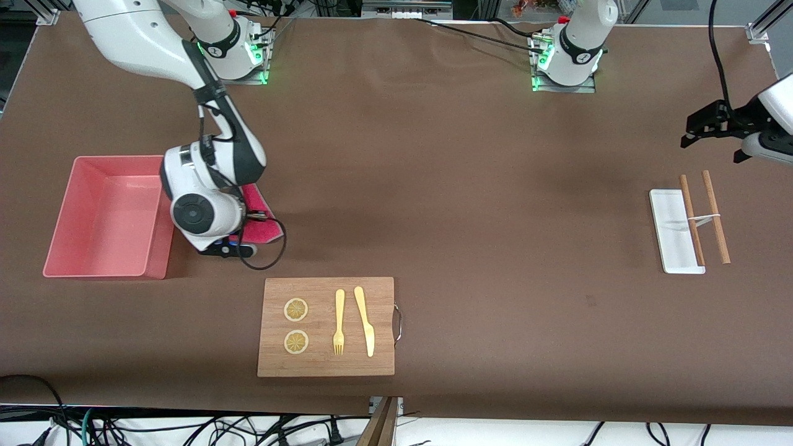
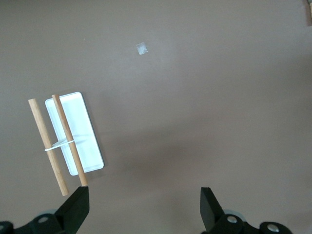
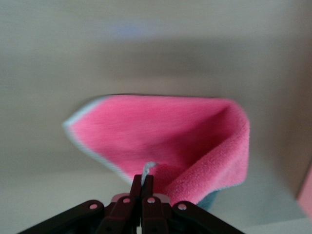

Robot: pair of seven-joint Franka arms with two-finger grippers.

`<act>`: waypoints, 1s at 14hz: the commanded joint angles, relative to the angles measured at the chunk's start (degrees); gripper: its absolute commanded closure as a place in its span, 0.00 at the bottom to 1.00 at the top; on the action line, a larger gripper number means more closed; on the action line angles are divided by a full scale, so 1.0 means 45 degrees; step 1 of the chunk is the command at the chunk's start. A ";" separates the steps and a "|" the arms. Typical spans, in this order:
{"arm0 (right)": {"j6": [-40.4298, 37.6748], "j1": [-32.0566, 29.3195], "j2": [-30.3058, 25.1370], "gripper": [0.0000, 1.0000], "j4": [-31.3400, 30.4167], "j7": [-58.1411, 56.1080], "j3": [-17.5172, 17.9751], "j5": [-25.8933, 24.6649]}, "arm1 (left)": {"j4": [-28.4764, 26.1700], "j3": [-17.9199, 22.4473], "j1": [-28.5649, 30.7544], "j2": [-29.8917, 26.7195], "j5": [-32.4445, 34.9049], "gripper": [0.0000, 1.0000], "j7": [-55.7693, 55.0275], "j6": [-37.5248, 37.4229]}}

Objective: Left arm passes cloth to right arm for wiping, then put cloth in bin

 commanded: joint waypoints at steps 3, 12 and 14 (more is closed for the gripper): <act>0.0024 0.0113 0.0396 1.00 0.1320 0.1836 0.0869 0.0978 | 0.0550 -0.0237 0.0026 0.0259 0.0646 0.00 -0.0041 -0.0250; 0.2306 0.1224 0.1234 1.00 0.2570 0.5549 0.2375 0.1914 | 0.0550 -0.0295 0.0007 0.0239 0.0666 0.00 -0.0119 -0.0269; 0.2659 0.1498 0.1430 1.00 0.2941 0.6135 0.2492 0.2500 | 0.0550 -0.0295 0.0007 0.0239 0.0646 0.00 -0.0119 -0.0269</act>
